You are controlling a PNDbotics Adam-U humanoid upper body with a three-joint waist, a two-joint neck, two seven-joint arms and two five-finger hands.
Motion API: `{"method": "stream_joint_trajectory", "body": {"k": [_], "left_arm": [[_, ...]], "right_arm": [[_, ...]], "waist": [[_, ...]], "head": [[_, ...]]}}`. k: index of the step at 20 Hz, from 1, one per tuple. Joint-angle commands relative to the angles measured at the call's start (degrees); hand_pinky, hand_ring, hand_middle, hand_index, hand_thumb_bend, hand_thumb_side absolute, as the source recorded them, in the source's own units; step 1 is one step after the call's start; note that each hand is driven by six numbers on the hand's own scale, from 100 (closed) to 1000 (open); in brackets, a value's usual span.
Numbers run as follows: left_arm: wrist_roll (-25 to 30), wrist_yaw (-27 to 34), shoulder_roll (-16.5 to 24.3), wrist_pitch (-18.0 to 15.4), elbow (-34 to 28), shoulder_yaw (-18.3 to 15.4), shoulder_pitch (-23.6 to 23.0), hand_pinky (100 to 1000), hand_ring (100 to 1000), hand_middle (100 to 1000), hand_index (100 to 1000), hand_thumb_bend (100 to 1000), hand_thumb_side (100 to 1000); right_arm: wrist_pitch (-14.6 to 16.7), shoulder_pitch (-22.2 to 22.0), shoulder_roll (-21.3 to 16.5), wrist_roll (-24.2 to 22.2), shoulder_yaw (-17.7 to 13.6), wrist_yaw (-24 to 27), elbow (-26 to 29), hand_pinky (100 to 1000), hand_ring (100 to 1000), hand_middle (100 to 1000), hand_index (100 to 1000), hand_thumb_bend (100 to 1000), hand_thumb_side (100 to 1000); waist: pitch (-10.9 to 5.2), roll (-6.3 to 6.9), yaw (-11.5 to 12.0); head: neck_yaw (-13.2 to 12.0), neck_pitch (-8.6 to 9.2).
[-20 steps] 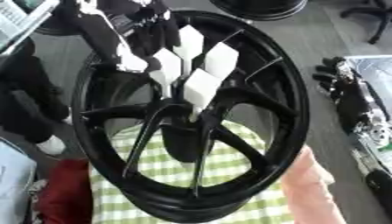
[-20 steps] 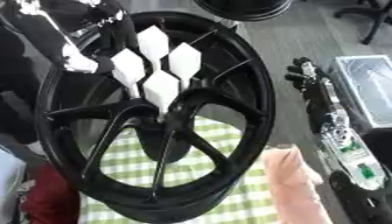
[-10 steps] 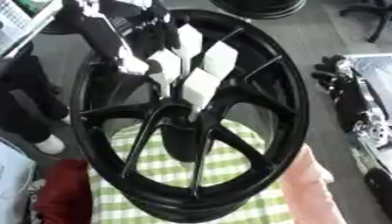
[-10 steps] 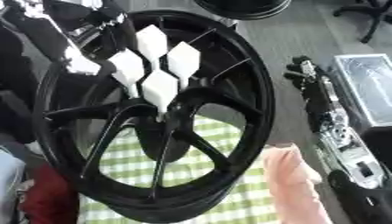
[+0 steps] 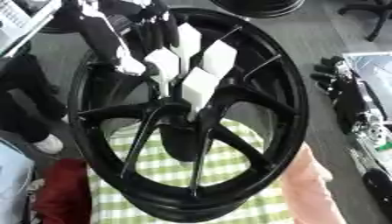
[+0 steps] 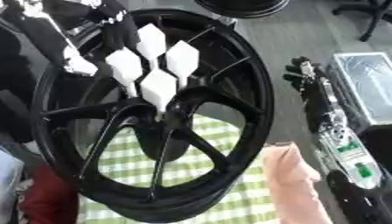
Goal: Pull the pin out of the wheel hub.
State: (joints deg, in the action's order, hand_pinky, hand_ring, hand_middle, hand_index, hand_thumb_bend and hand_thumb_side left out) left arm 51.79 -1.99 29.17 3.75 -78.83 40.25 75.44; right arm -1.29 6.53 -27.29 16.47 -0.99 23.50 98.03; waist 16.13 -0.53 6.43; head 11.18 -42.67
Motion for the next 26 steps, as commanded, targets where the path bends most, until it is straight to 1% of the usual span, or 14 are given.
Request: {"method": "stream_joint_trajectory", "body": {"k": [1, 4, 6, 14, 19, 22, 24, 26], "left_arm": [[0.2, -1.4, 0.7, -1.0, -1.3, -0.4, 1.2, 761, 816, 804, 780, 366, 119], [0.2, -1.6, 0.6, -1.3, -1.2, -0.2, 1.0, 758, 818, 808, 782, 361, 134], [0.2, -1.7, 0.5, -1.4, -0.6, 0.1, 0.8, 759, 822, 835, 784, 363, 137], [0.2, -2.1, 0.1, -1.7, 0.8, 0.0, 0.5, 749, 823, 842, 784, 355, 150], [0.2, -2.1, 0.4, -1.9, -0.2, -0.6, 1.1, 739, 803, 819, 784, 356, 141], [0.2, -2.1, 0.7, -1.9, -1.0, -0.9, 1.4, 733, 784, 780, 783, 361, 137], [0.2, -2.1, 0.7, -1.8, -1.3, -1.3, 1.6, 731, 780, 774, 783, 364, 133], [0.2, -2.0, 0.9, -1.8, -1.7, -1.6, 1.6, 716, 755, 745, 779, 367, 131]], "right_arm": [[0.0, 0.4, -0.7, 0.0, -0.3, 0.1, 0.3, 958, 803, 748, 818, 100, 779], [0.0, 0.5, -0.6, -0.1, -0.3, 0.0, 0.3, 957, 803, 748, 818, 100, 780], [0.0, 0.6, -0.6, -0.2, -0.3, 0.0, 0.3, 957, 803, 748, 819, 100, 779], [0.1, 0.9, -0.5, -0.2, -0.3, 0.0, 0.4, 955, 801, 747, 819, 100, 780], [-0.1, 0.9, -0.4, -0.4, -0.1, -0.1, 0.3, 955, 801, 747, 818, 100, 784], [-0.1, 0.8, -0.3, -0.5, 0.0, -0.2, 0.0, 955, 801, 747, 819, 100, 786], [-0.2, 0.8, -0.3, -0.5, 0.0, -0.2, -0.1, 955, 801, 747, 819, 100, 787], [-0.2, 0.8, -0.2, -0.6, 0.0, -0.2, -0.1, 955, 801, 748, 819, 100, 788]], "waist": [[-0.57, -0.14, -0.1], [-0.35, -0.17, -0.1], [-0.19, -0.26, -0.2], [0.3, -0.48, -0.3], [0.34, -0.51, -0.2], [0.35, -0.5, -0.2], [0.36, -0.53, -0.2], [0.38, -0.57, -0.2]], "head": [[0.2, 0.32], [0.2, 0.42], [0.2, 0.43], [0.3, 0.42], [0.5, 0.26], [0.6, 0.24], [0.7, 0.22], [0.7, 0.23]]}}
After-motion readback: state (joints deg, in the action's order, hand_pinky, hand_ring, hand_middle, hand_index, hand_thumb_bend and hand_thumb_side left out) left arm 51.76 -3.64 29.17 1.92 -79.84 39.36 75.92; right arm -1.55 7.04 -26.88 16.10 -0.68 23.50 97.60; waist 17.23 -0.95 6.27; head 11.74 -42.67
